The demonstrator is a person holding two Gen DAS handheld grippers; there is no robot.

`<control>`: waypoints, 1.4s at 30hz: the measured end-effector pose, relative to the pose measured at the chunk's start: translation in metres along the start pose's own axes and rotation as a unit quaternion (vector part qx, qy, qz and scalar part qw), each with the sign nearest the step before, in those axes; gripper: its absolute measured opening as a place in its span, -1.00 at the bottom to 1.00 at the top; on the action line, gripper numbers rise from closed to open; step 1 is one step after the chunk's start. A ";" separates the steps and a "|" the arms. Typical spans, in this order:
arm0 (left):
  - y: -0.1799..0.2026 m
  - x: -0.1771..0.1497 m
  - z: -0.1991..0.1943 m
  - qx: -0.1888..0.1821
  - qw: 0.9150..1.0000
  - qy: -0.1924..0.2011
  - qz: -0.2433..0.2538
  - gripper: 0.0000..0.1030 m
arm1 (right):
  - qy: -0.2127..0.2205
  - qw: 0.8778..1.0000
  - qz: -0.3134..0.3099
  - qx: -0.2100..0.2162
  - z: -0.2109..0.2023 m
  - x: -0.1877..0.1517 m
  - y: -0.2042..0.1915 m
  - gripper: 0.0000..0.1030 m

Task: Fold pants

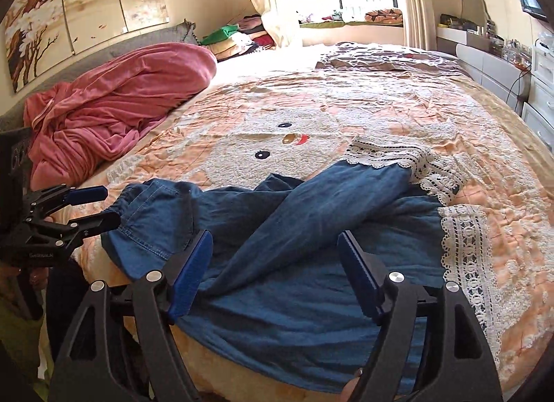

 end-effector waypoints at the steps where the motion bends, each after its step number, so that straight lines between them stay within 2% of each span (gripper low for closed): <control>1: 0.002 0.002 0.001 -0.002 1.000 0.001 0.002 0.33 | 0.002 1.000 0.002 -0.004 -0.001 0.001 0.003 0.46; 8: 0.021 0.011 0.013 -0.017 1.000 -0.001 0.012 0.49 | 0.006 0.999 0.011 -0.034 -0.005 0.005 0.029 0.60; 12: 0.032 0.014 0.025 -0.032 0.999 -0.006 0.013 0.56 | 0.004 0.998 0.005 -0.067 -0.002 0.010 0.043 0.68; 18: 0.052 0.017 0.050 -0.073 0.997 -0.024 0.000 0.57 | -0.006 0.996 0.010 -0.088 0.011 0.022 0.066 0.73; 24: 0.073 0.010 0.075 -0.108 0.993 -0.051 -0.010 0.56 | -0.028 0.996 0.008 -0.086 0.043 0.046 0.079 0.76; 29: 0.086 0.002 0.091 -0.126 0.990 -0.067 -0.015 0.56 | -0.061 0.995 0.002 -0.075 0.093 0.065 0.082 0.78; 31: 0.088 -0.001 0.094 -0.134 0.988 -0.071 -0.017 0.54 | -0.082 0.993 -0.015 -0.078 0.120 0.071 0.083 0.78; 33: 0.090 -0.003 0.096 -0.141 0.987 -0.075 -0.022 0.41 | -0.098 0.991 -0.028 -0.084 0.143 0.076 0.088 0.78; 36: 0.092 -0.004 0.100 -0.148 0.986 -0.078 -0.026 0.29 | -0.130 0.987 -0.020 -0.093 0.179 0.082 0.102 0.78; 42: 0.095 -0.006 0.110 -0.158 0.983 -0.083 -0.031 0.05 | -0.171 0.980 -0.040 -0.096 0.221 0.082 0.116 0.75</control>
Point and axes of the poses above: each gripper's, at about its wrist camera, not at the fingertips, and z roughly the way its jaws point, y to its right, x to its top, the point moved 5 cm from there along z, roughly the way its jaws point, and after that the axes turned 10 degrees about y, right-handed, at the moved point
